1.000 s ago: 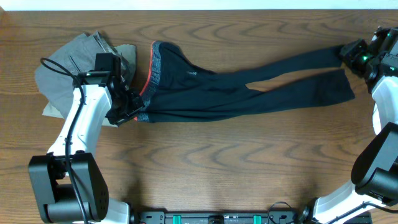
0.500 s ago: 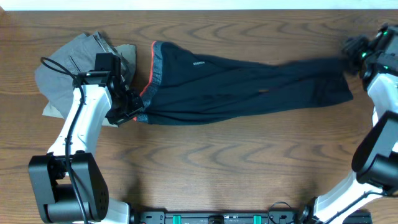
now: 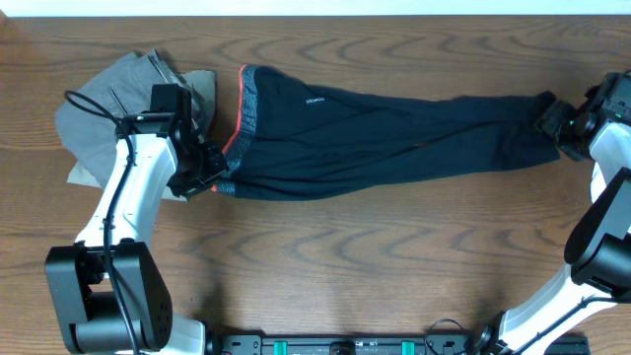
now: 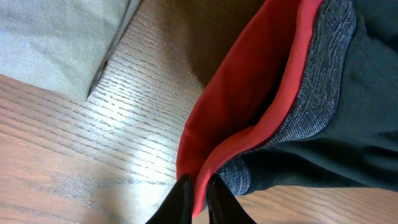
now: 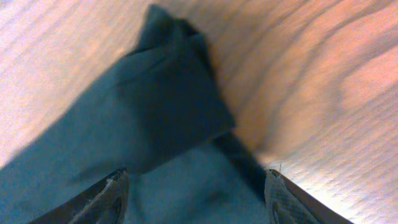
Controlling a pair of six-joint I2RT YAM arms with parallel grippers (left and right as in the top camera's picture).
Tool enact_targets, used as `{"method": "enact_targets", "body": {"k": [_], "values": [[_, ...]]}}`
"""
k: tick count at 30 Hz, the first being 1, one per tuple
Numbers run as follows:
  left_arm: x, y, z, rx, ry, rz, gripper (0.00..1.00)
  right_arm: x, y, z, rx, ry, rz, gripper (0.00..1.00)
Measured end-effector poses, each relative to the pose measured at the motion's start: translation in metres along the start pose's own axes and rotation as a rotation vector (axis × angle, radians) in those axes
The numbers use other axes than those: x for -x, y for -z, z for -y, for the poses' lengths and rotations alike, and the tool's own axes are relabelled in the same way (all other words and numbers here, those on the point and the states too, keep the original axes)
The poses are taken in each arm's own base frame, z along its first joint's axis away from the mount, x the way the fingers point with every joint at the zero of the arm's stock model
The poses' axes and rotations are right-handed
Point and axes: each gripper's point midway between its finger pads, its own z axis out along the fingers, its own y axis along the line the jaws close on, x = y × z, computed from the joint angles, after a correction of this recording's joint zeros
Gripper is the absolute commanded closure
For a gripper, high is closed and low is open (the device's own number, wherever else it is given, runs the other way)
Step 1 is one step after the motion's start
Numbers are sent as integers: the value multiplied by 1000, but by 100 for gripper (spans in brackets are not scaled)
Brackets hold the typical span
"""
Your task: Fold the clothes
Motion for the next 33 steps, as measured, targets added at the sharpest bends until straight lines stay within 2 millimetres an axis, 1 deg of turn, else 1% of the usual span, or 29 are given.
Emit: {"method": "enact_targets", "body": {"k": [3, 5, 9, 10, 11, 13, 16, 18, 20, 21, 23, 24, 25, 27, 29, 31, 33], "values": [[0, 0, 0, 0, 0, 0, 88, -4, -3, 8, -37, 17, -3, 32], [0, 0, 0, 0, 0, 0, 88, -7, -7, 11, -51, 21, -11, 36], [0, 0, 0, 0, 0, 0, 88, -22, -22, 21, -85, 33, -62, 60], [0, 0, 0, 0, 0, 0, 88, -26, -25, 25, -98, 38, -72, 69], [0, 0, 0, 0, 0, -1, 88, -25, -25, 24, -95, 40, -69, 79], [0, 0, 0, 1, 0, 0, 88, -27, -24, 26, -103, 42, -80, 91], [0, 0, -1, 4, 0, 1, 88, -33, -20, 28, -113, 36, -105, 98], [0, 0, -1, 4, 1, 1, 89, -35, -10, 28, -116, 33, -112, 99], [0, 0, -1, 4, 0, 1, 89, -27, 10, 26, -107, 23, -83, 98], [0, 0, -1, 4, 1, 1, 88, -19, 26, 23, -99, 13, -50, 98], [0, 0, -1, 6, 0, 2, 87, 5, 64, 18, -74, -14, 45, 96], [0, 0, -1, 6, 0, 2, 85, 16, 88, 15, -62, -32, 100, 95], [0, 0, -1, 7, -1, 2, 83, 29, 117, 14, -51, -52, 167, 94], [0, 0, -1, 8, -1, 1, 74, 46, 165, 13, -43, -81, 284, 92], [-1, 0, -2, 9, -3, -5, 66, 57, 209, 14, -52, -103, 389, 91], [-2, 0, -1, 5, -19, -10, 59, 58, 234, 17, -74, -117, 437, 91], [-4, 0, 1, -6, -38, -16, 49, 55, 243, 20, -96, -132, 448, 91]]}}
